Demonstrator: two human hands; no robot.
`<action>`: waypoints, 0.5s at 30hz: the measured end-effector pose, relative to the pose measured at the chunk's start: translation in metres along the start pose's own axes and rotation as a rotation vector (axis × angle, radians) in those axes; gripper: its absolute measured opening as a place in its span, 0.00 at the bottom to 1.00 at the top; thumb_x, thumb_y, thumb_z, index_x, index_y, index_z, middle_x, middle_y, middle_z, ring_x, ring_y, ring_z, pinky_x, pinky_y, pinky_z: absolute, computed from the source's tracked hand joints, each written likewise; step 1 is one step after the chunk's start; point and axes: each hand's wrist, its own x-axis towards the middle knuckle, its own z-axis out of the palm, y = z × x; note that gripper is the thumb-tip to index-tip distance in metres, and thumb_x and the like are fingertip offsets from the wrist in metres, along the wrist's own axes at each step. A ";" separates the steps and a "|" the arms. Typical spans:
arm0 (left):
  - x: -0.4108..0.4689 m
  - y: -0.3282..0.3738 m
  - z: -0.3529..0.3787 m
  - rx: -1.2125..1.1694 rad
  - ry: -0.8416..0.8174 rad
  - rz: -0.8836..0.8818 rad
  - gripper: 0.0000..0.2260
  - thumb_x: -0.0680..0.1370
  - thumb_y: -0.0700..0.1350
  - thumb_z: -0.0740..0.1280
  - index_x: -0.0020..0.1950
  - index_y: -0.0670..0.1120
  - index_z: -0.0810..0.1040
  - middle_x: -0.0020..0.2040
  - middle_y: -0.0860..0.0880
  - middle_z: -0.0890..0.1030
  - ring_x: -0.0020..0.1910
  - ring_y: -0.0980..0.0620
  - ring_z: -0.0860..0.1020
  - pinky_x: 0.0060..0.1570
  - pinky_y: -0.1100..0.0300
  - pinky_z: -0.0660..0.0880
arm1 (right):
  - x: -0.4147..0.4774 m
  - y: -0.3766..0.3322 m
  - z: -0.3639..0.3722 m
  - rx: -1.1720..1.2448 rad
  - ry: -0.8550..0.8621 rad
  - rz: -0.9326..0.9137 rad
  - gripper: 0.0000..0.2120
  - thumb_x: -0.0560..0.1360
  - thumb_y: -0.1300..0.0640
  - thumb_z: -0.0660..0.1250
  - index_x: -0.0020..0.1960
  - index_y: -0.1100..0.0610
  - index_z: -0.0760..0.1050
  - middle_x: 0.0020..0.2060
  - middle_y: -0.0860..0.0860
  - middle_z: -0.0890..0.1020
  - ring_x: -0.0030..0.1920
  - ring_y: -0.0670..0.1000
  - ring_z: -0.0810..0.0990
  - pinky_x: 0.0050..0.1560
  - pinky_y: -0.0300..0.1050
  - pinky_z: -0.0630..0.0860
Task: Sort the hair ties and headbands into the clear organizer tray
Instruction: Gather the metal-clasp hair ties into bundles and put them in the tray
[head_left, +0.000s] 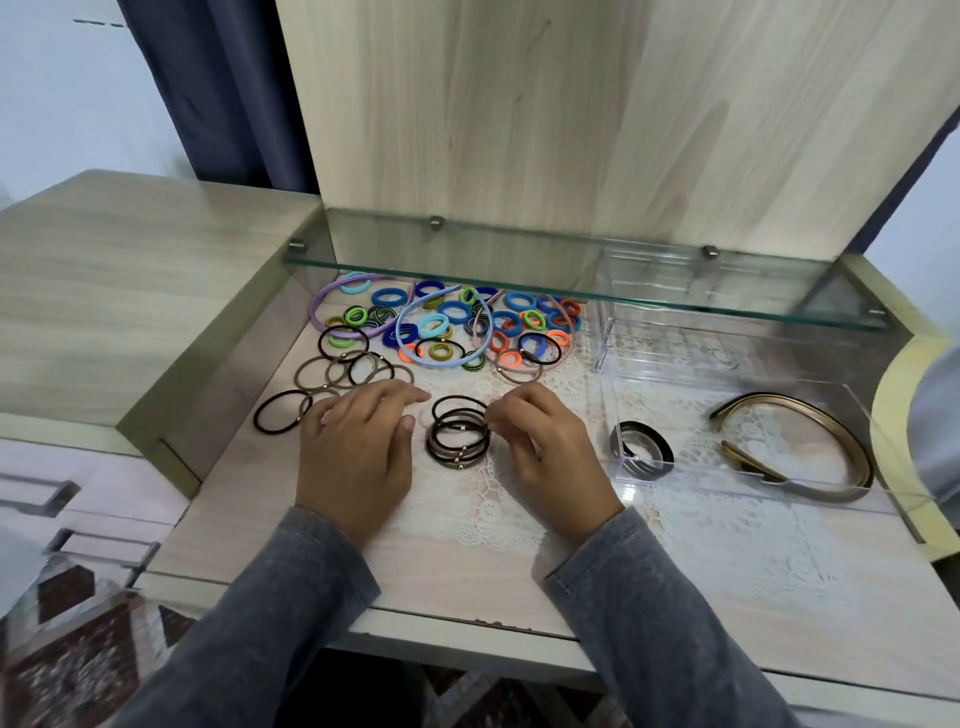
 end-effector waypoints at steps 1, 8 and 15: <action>0.000 -0.001 0.002 0.021 -0.011 -0.020 0.16 0.78 0.47 0.55 0.61 0.55 0.76 0.61 0.56 0.78 0.61 0.53 0.75 0.61 0.49 0.66 | 0.000 0.000 0.001 -0.011 -0.017 -0.018 0.08 0.74 0.71 0.63 0.47 0.63 0.79 0.43 0.53 0.76 0.43 0.47 0.75 0.45 0.34 0.73; 0.001 -0.004 0.011 0.149 -0.202 -0.171 0.25 0.78 0.51 0.48 0.75 0.52 0.65 0.76 0.51 0.63 0.75 0.47 0.61 0.72 0.43 0.54 | -0.004 0.002 0.006 -0.102 -0.087 -0.059 0.08 0.73 0.71 0.64 0.48 0.62 0.79 0.43 0.54 0.76 0.41 0.52 0.76 0.40 0.48 0.75; 0.003 -0.004 0.015 0.142 -0.284 -0.187 0.27 0.77 0.53 0.48 0.78 0.56 0.56 0.79 0.51 0.56 0.78 0.46 0.54 0.73 0.42 0.48 | -0.003 -0.002 0.004 -0.070 -0.089 0.013 0.10 0.75 0.69 0.63 0.52 0.61 0.78 0.48 0.52 0.73 0.43 0.46 0.74 0.45 0.31 0.70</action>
